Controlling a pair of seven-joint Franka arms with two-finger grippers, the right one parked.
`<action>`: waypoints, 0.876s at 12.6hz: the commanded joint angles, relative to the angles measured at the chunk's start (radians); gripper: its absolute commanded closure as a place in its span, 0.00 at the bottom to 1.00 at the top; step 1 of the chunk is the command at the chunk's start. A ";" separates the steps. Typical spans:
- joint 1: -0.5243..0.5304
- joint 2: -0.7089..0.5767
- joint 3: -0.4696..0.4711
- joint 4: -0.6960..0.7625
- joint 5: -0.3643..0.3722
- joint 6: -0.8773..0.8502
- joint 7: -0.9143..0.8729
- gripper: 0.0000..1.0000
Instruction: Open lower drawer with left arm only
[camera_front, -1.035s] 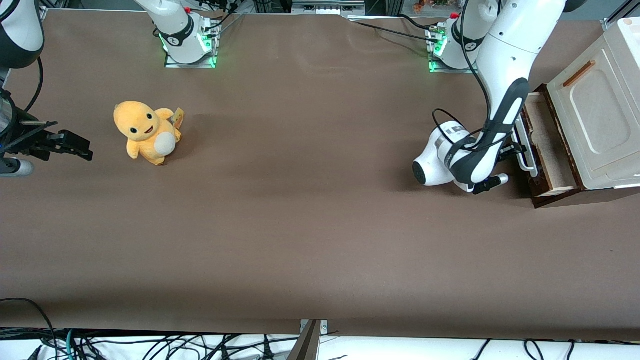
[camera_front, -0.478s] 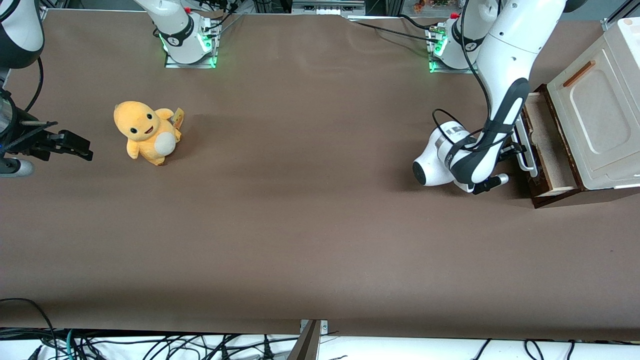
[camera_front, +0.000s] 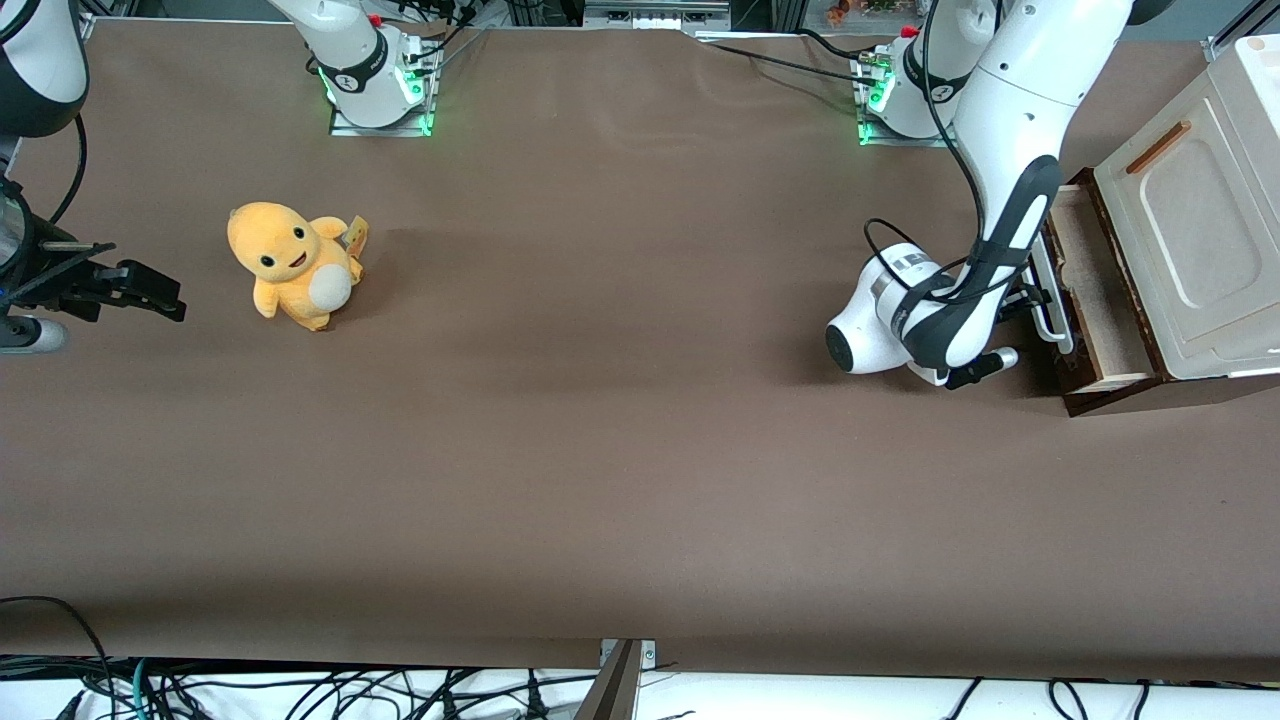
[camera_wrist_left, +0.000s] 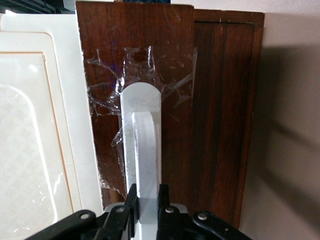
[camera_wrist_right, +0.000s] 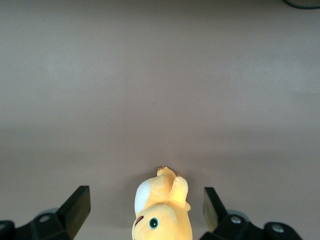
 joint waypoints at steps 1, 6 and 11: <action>-0.007 -0.005 -0.002 0.018 -0.041 -0.024 0.009 0.87; -0.007 -0.002 -0.004 0.035 -0.043 -0.024 0.009 0.87; -0.005 0.003 -0.002 0.038 -0.049 -0.024 0.008 0.87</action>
